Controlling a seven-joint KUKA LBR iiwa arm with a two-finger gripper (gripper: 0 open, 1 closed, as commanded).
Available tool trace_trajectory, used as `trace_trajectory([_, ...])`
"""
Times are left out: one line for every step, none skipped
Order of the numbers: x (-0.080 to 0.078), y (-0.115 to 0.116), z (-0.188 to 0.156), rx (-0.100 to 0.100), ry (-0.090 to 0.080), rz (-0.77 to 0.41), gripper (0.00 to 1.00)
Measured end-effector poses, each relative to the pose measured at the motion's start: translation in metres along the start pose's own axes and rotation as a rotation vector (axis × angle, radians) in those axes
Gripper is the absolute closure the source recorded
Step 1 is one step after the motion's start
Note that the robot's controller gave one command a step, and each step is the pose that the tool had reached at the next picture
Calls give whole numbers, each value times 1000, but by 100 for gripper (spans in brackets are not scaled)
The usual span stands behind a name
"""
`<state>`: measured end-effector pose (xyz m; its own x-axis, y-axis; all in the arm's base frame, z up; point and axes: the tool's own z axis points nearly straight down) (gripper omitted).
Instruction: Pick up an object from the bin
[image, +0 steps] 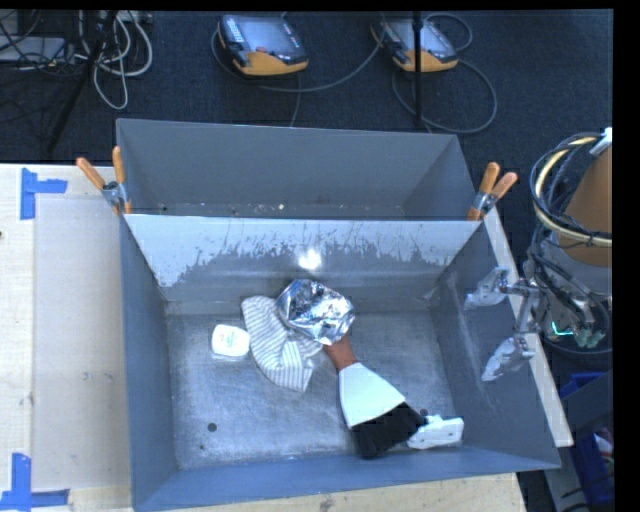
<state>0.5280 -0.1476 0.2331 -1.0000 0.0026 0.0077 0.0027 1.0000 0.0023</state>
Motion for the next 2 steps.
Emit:
trace_trajectory([-2,1,-4,2,-7,-4,0])
trace_trajectory([-33,38,44,3,-15,63,0])
